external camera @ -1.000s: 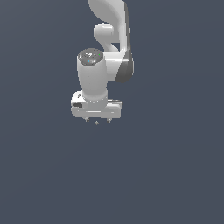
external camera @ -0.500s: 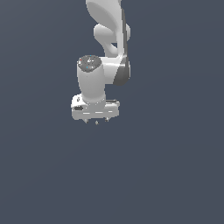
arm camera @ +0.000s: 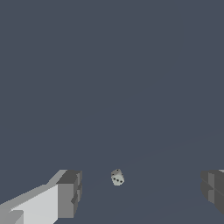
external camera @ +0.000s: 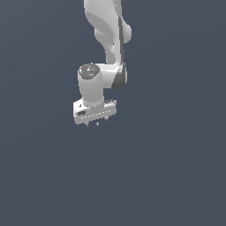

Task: Pick up the object and move it to a goal position.

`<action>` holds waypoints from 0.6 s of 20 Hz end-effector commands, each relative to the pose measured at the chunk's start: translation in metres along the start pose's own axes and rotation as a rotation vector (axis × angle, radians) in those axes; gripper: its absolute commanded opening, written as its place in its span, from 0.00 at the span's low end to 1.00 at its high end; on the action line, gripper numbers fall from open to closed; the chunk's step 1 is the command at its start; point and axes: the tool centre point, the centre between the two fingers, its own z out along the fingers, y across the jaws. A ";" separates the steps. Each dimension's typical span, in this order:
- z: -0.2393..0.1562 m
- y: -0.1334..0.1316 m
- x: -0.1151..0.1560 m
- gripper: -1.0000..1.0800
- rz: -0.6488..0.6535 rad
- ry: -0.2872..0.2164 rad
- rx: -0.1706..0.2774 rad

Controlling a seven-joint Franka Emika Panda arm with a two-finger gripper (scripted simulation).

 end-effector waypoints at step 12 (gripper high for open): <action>0.043 -0.006 -0.040 0.96 -0.311 -0.006 0.019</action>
